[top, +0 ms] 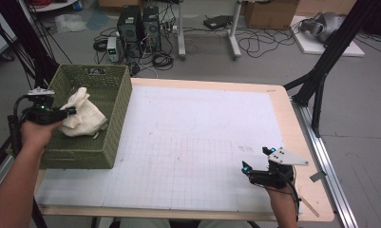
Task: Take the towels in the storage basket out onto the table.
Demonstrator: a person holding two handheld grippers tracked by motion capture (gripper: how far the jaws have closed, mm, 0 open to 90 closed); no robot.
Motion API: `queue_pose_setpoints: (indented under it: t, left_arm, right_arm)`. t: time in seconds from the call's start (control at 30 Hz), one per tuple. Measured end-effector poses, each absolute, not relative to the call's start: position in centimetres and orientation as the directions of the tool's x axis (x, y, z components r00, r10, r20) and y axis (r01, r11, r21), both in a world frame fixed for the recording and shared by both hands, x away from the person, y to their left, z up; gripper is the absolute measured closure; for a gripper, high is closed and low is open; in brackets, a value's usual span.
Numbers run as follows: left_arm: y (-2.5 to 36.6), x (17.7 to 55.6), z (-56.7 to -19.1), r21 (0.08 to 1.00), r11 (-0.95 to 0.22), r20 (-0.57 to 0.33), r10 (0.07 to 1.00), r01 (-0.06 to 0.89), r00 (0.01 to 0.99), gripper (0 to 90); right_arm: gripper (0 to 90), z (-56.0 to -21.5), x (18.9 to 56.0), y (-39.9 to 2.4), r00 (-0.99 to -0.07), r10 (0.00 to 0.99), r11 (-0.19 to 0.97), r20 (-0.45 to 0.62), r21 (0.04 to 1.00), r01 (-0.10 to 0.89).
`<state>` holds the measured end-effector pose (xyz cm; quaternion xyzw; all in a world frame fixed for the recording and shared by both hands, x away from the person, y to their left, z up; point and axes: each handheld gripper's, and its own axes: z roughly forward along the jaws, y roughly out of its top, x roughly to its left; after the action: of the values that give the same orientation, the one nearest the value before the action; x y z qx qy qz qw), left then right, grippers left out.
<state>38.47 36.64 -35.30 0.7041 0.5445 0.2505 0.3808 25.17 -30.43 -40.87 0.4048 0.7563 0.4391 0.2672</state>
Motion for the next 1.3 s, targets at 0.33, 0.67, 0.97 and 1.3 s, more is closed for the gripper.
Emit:
queue_pose_setpoints:
  t: [0.33, 0.67, 0.97, 1.3]
  left_arm:
    - [37.6, 36.3, -32.2, 0.937, -0.005, -0.103, 0.951, 0.35, 0.29, 80.6]
    - [36.9, 35.5, -28.7, 0.977, 0.044, -0.117, 0.927, 0.207, 0.357, 80.6]
    - [35.7, 34.6, -26.3, 0.993, 0.074, -0.108, 0.899, 0.094, 0.424, 80.6]
    - [34.3, 33.7, -24.1, 0.997, 0.08, -0.073, 0.87, 0.006, 0.488, 80.6]
  right_arm:
    - [9.1, -40.8, 25.3, -30.2, -0.534, 0.844, 0.292, -0.053, 0.88, 0.374]
    - [9.1, -40.9, 25.3, -30.1, -0.534, 0.844, 0.29, -0.048, 0.879, 0.379]
    - [9.1, -40.9, 25.4, -30.1, -0.539, 0.841, 0.298, -0.055, 0.878, 0.374]
    - [9.1, -40.9, 25.4, -30.0, -0.54, 0.84, 0.299, -0.054, 0.876, 0.378]
